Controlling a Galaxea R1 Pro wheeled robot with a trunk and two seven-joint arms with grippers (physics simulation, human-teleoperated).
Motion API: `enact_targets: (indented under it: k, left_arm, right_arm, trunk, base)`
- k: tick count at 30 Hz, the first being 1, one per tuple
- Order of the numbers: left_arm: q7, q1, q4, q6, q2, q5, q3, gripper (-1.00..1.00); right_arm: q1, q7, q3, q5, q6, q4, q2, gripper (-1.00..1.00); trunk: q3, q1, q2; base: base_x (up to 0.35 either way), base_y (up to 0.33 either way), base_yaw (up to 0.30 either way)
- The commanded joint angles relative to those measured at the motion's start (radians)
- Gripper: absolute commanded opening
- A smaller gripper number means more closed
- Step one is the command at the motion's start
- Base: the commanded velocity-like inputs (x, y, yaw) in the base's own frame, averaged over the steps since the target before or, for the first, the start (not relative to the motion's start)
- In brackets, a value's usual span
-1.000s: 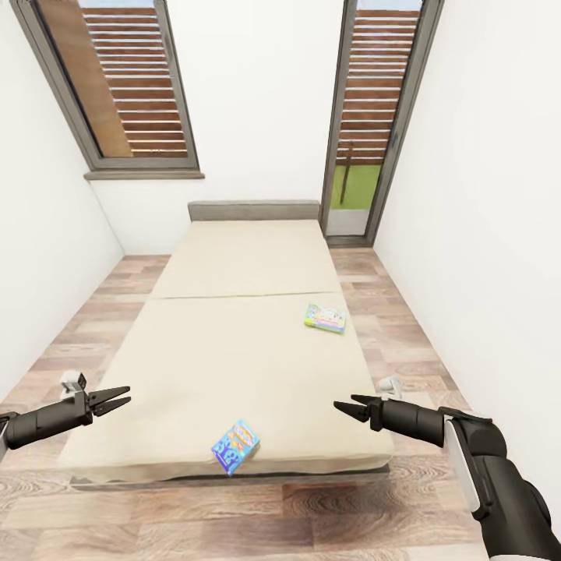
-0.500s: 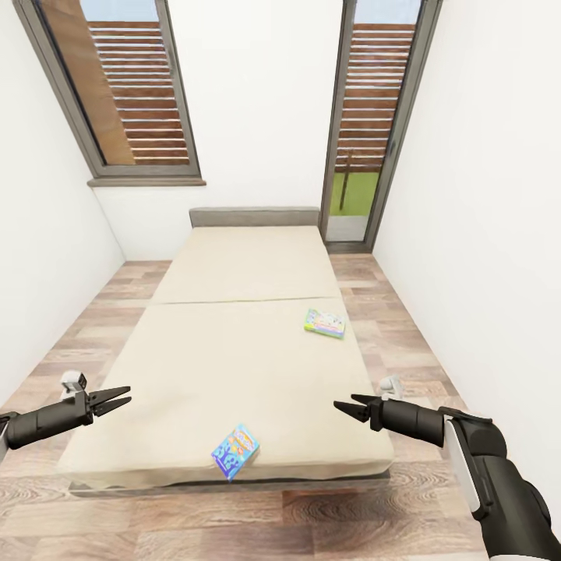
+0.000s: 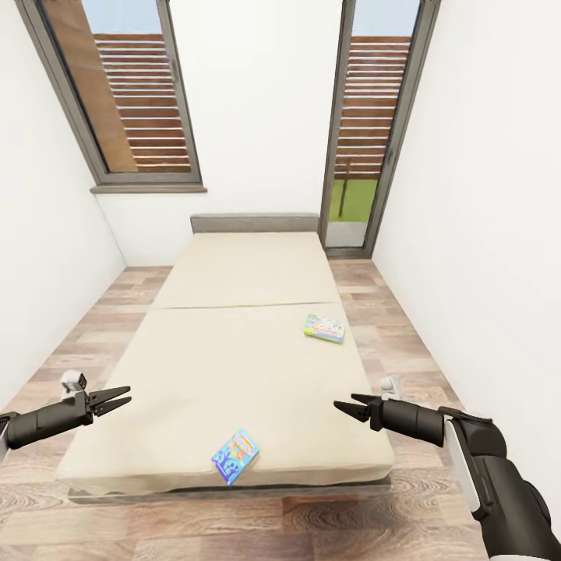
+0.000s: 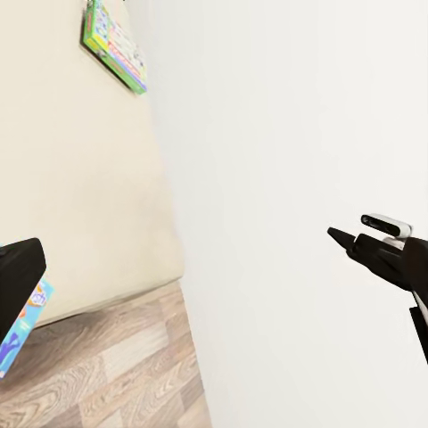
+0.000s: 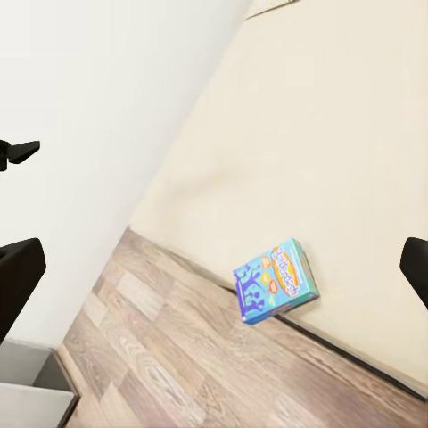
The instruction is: Put all the toys in the child's room - the three board games (two on the bed and one on the table), the two jigsaw puzzles on the table, and the tennis ball on the table - inside the toy box on the table in the child's room.
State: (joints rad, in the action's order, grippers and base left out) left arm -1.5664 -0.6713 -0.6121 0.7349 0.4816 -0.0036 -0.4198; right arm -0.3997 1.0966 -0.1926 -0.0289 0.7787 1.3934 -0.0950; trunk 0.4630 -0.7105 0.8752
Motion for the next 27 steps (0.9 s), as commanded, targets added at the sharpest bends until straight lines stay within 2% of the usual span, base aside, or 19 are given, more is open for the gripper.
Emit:
enact_targets:
  k: [1,27]
  left_arm:
    - [-0.004,-0.001,0.000,0.011,0.000,-0.001,0.000,1.00]
    - [-0.004,-0.001,0.000,0.009,-0.001,-0.001,0.000,1.00]
  right_arm:
    - [-0.001,0.002,-0.001,-0.003,0.008,0.000,0.000,1.00]
    - [-0.001,0.002,-0.001,-0.003,0.008,0.000,0.000,1.00]
  trunk:
    - [-0.001,0.000,0.001]
    - [-0.042,0.000,0.001]
  base:
    - [0.000,0.000,0.000]
    - [0.000,0.000,0.000]
